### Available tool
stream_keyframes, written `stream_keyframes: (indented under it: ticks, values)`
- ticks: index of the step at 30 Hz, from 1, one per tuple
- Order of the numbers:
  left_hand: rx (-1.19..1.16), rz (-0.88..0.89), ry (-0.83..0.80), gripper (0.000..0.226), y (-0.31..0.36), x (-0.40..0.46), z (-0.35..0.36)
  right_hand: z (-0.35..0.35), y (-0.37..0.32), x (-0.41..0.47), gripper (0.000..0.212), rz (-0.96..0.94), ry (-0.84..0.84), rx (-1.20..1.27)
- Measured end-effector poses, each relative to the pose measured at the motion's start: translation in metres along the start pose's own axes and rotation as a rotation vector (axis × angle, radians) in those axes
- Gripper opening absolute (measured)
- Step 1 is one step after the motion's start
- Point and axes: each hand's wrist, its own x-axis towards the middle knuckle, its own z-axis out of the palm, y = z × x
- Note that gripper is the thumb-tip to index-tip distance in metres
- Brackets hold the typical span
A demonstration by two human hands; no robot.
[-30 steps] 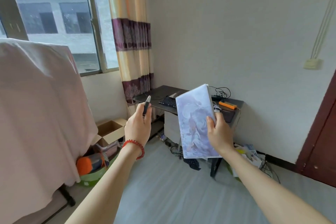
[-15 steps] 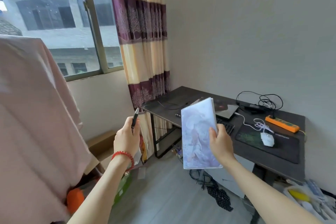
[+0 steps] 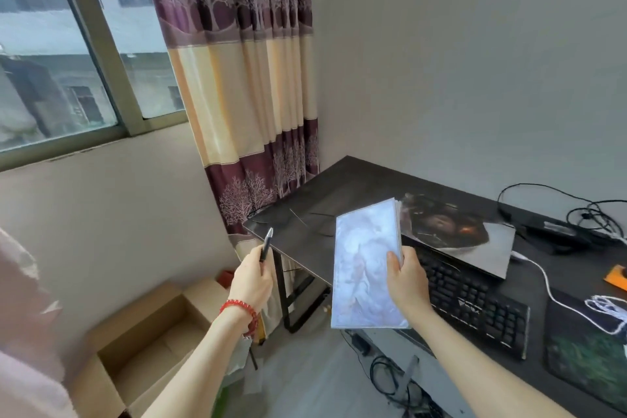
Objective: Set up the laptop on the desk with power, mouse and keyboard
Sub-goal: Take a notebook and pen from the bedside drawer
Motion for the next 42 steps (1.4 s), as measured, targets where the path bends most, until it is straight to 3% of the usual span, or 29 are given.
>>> stream_keyframes:
  ticks: [7,13,16,20,24,28,31,39,42]
  values:
    - [0.059,-0.109,-0.093,0.025,-0.068,0.144,0.035,0.153,0.019,0.119,0.018,0.21,-0.203,-0.036]
    - [0.197,-0.212,-0.212,0.027,-0.138,0.249,0.046,0.273,0.025,0.17,0.012,0.51,-0.305,-0.007]
    - [0.213,-0.217,-0.269,0.025,-0.165,0.306,0.062,0.318,0.026,0.194,0.008,0.599,-0.276,0.048]
    - [0.216,-0.14,-0.384,0.022,-0.194,0.373,0.081,0.366,0.019,0.234,0.009,0.737,-0.103,0.113]
    - [0.204,-0.082,-0.478,0.026,-0.208,0.416,0.106,0.397,0.017,0.297,0.022,0.8,0.012,0.126]
    - [0.178,-0.027,-0.503,0.029,-0.207,0.454,0.132,0.409,0.022,0.356,0.022,0.796,0.071,0.08]
    - [0.184,0.014,-0.553,0.033,-0.206,0.477,0.151,0.408,0.032,0.368,0.013,0.768,-0.002,-0.079]
    - [0.147,0.001,-0.621,0.036,-0.213,0.468,0.17,0.412,0.043,0.294,0.026,0.749,-0.221,-0.276]
    - [0.187,-0.077,-0.663,0.027,-0.213,0.46,0.179,0.406,0.044,0.29,0.026,0.681,-0.255,-0.491]
